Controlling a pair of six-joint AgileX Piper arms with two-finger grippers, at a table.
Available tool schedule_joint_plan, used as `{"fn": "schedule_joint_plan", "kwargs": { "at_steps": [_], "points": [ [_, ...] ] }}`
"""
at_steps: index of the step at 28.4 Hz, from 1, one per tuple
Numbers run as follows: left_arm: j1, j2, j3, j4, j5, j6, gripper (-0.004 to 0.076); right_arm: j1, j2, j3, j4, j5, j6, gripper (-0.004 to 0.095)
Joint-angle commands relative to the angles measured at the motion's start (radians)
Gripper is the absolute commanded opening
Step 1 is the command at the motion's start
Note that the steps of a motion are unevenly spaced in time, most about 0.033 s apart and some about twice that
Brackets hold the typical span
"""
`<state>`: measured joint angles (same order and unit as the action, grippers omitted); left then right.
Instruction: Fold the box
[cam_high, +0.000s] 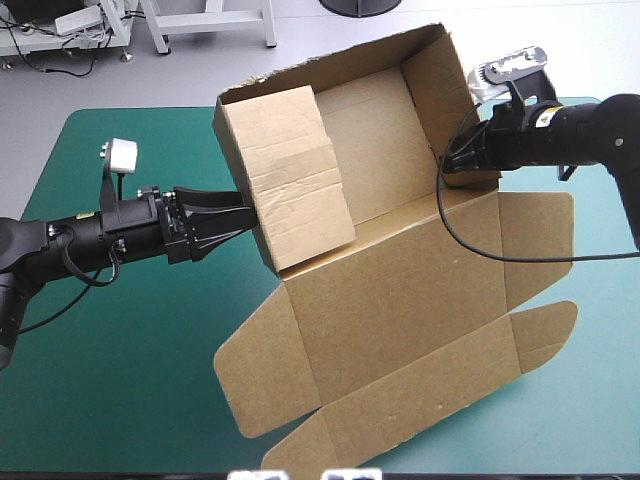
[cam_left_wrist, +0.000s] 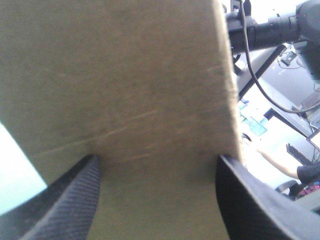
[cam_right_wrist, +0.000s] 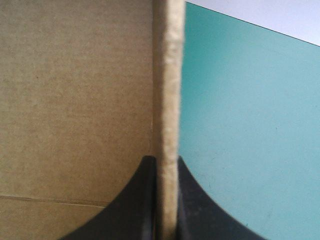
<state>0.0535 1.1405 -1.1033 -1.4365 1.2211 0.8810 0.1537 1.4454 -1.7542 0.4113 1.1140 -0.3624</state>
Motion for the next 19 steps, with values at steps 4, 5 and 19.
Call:
{"fn": "schedule_joint_plan", "kwargs": {
  "at_steps": [4, 5, 19],
  "points": [
    [0.035, -0.018, -0.031, -0.112, 0.061, -0.003, 0.0486, 0.011, -0.023, -0.023, 0.038, -0.076, 0.024, -0.0023],
    [0.035, -0.018, -0.031, -0.117, 0.061, -0.003, 0.0487, 0.011, -0.022, -0.023, 0.036, -0.08, 0.028, -0.0023],
    [0.033, -0.018, -0.053, 0.069, -0.188, -0.064, 0.0487, 0.176, 0.029, -0.023, -0.146, -0.164, 0.167, -0.0023]
  ]
}}
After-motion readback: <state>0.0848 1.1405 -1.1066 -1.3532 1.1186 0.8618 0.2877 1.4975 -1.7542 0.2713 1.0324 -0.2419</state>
